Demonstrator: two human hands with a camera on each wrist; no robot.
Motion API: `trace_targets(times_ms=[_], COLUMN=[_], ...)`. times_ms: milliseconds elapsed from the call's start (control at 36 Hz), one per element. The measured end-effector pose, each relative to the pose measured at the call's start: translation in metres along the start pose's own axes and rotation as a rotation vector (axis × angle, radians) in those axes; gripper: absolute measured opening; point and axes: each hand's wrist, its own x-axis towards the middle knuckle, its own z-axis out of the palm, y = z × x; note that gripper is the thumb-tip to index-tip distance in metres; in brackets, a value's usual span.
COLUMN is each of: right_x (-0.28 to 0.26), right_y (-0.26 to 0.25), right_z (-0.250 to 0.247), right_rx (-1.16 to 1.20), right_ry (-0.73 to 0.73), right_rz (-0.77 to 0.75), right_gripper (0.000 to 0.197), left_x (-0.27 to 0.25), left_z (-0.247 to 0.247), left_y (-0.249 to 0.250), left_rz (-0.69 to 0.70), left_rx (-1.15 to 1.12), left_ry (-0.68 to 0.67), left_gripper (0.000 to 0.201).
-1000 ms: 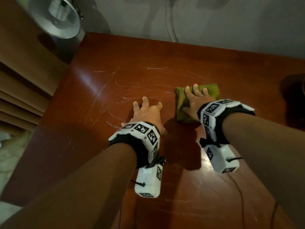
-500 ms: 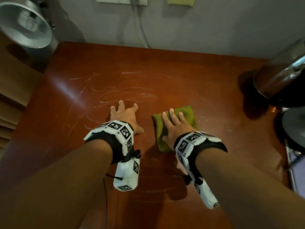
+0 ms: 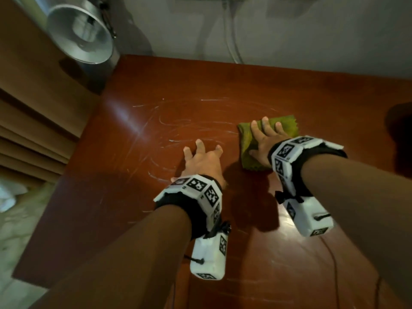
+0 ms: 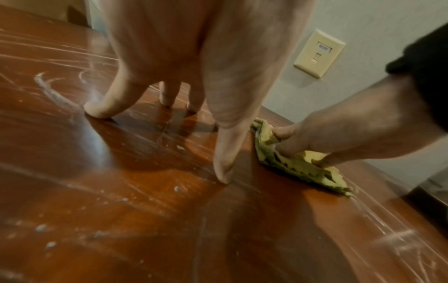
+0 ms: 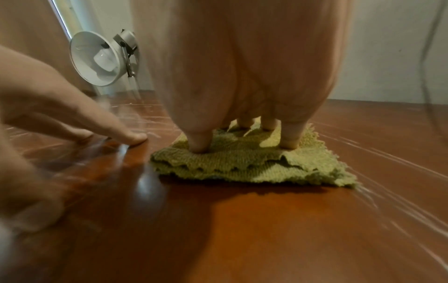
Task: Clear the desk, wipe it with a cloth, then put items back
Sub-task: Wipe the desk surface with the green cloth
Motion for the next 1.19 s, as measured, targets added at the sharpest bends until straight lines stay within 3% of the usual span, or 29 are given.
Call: trace_targets(times_ms=[278,417,556,750,944,1194], right_x=[0.001,-0.033,-0.044,-0.028,0.014,0.058], right_y=[-0.015,-0.035,-0.037,-0.043,-0.067,-0.088], right_z=[0.004,0.021,0.029,0.016,-0.012,-0.043], right_rx=[0.061,0.05,0.044,0.073,0.096,0.088], right_ry=[0.077,-0.042,-0.106,-0.114,-0.07,0.037], right_rz=[-0.009,-0.112,-0.161,-0.148,-0.107,-0.068], right_gripper=[0.071,0.085,0.079,0.079,0.072,0.068], left_x=[-0.003,-0.009,-0.01,0.021,0.045,0.055], left_z=[-0.002,-0.003,-0.024,-0.067,-0.076,-0.078], left_y=[0.003,0.006,0.01,-0.015,-0.057,-0.074], left_rz=[-0.015,-0.021,-0.068,-0.065,-0.132,-0.072], left_rx=[0.005,0.013,0.121,0.165,0.136,0.037], left_ry=[0.01,0.03,0.037,0.157,0.04,-0.006], left_gripper=[0.102,0.094,0.084,0.106,0.116,0.117])
